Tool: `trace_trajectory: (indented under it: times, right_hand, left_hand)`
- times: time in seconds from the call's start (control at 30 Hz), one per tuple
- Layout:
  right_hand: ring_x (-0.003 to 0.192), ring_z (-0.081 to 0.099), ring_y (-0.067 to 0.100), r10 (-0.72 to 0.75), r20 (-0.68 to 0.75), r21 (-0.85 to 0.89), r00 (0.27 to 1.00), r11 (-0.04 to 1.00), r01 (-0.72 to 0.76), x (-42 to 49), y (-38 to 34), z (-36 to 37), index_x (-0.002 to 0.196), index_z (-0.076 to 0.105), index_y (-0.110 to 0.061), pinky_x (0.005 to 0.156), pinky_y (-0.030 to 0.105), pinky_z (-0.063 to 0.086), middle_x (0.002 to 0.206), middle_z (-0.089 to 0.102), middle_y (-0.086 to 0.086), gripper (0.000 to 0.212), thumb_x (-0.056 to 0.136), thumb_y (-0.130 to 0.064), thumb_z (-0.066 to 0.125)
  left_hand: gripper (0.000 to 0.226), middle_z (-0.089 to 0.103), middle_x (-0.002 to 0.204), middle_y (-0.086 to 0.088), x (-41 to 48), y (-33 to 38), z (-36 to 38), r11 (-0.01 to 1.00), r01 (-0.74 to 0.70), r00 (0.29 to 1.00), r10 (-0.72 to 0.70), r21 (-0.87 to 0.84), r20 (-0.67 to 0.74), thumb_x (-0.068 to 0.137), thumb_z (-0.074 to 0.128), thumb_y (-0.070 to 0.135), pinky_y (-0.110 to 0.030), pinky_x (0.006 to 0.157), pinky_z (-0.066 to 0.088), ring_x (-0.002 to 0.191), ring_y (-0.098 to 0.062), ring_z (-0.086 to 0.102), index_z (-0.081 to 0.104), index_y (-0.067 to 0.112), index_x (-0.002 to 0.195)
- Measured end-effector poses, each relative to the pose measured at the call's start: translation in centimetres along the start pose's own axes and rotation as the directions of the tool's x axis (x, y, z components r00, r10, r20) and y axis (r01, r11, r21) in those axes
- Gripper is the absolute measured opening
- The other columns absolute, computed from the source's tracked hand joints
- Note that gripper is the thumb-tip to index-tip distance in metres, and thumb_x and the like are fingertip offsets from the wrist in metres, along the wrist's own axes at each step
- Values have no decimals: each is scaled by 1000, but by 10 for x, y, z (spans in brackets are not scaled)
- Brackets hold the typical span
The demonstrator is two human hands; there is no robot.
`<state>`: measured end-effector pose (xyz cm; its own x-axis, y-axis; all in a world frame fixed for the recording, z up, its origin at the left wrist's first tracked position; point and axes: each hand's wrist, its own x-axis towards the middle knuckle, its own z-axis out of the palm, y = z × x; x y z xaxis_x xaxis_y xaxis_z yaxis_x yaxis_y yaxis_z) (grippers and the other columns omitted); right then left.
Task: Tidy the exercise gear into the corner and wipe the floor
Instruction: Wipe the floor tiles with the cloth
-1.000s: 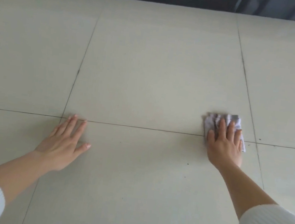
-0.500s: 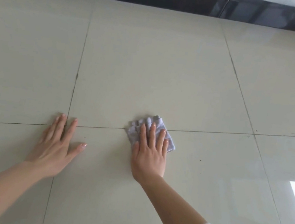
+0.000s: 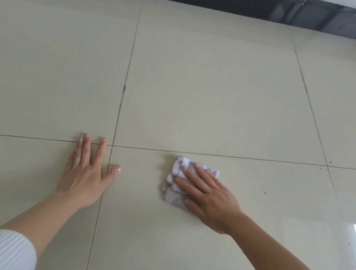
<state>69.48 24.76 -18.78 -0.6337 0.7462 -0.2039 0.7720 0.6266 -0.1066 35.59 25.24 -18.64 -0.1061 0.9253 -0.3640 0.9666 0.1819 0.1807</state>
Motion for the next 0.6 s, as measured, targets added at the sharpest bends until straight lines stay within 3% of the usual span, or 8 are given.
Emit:
trace_trajectory:
  times: [0.07,0.17,0.23,0.37,0.43,0.47,0.5,0.6]
  right_hand:
    - [148,0,20,245,-4,63,969,968,-245,-25,19,0,153,13,-31,119,36,6,161,4,-5,56,100,-49,26]
    - [146,-16,12,564,18,171,826,812,-558,-58,47,-1,150,-1,-39,119,30,-3,157,-13,-17,56,100,-52,20]
    - [145,-18,9,734,38,234,678,653,-720,-76,62,0,150,-3,-39,120,31,-4,157,-15,-17,58,99,-53,19]
    - [147,-10,22,950,164,368,266,191,-910,-85,84,-3,153,1,-29,120,38,-4,161,-8,-2,60,99,-49,19]
    - [147,-11,29,955,232,413,185,76,-908,-69,79,-11,154,0,-27,119,42,-6,161,-9,1,59,100,-45,18]
    - [146,-13,30,946,228,408,230,122,-905,-60,70,-13,153,-1,-29,119,43,-7,161,-12,0,58,100,-45,17]
    - [146,-16,29,921,199,392,336,240,-888,-55,58,-12,152,-3,-34,118,42,-8,160,-15,-3,57,100,-47,16]
    - [142,-28,23,642,88,336,762,701,-629,-58,22,-9,147,-6,-50,117,39,-13,156,-20,-14,53,100,-50,18]
  left_hand:
    - [85,-25,156,-12,-1,1,2,1000,5,1000,-5,-12,-19,85,16,69,-41,118,-5,144,-22,-25,-18,25,150]
    - [83,-20,158,-13,-2,7,5,1000,14,999,-15,-22,-48,89,23,63,-41,118,-4,145,-23,-21,-11,21,152]
    - [78,-16,159,-14,-1,15,6,1000,12,997,-14,-28,-71,94,31,54,-41,118,-3,146,-24,-16,-3,15,153]
    - [71,-9,159,-16,5,37,3,997,-77,992,77,-3,-98,97,37,39,-43,118,1,148,-28,-8,6,9,153]
    - [74,-5,159,-16,8,55,5,989,-145,985,147,24,-96,92,26,47,-43,118,1,148,-29,-5,9,9,153]
    - [77,-6,159,-16,9,67,7,984,-177,980,179,29,-82,89,22,51,-42,118,1,148,-28,-6,8,9,153]
    - [77,-9,159,-14,11,81,11,978,-207,976,209,29,-66,90,19,52,-41,118,-1,148,-27,-8,6,10,153]
    - [76,-19,158,-13,20,124,21,957,-289,957,290,28,-11,94,18,55,-39,118,-4,147,-25,-15,-1,11,152]
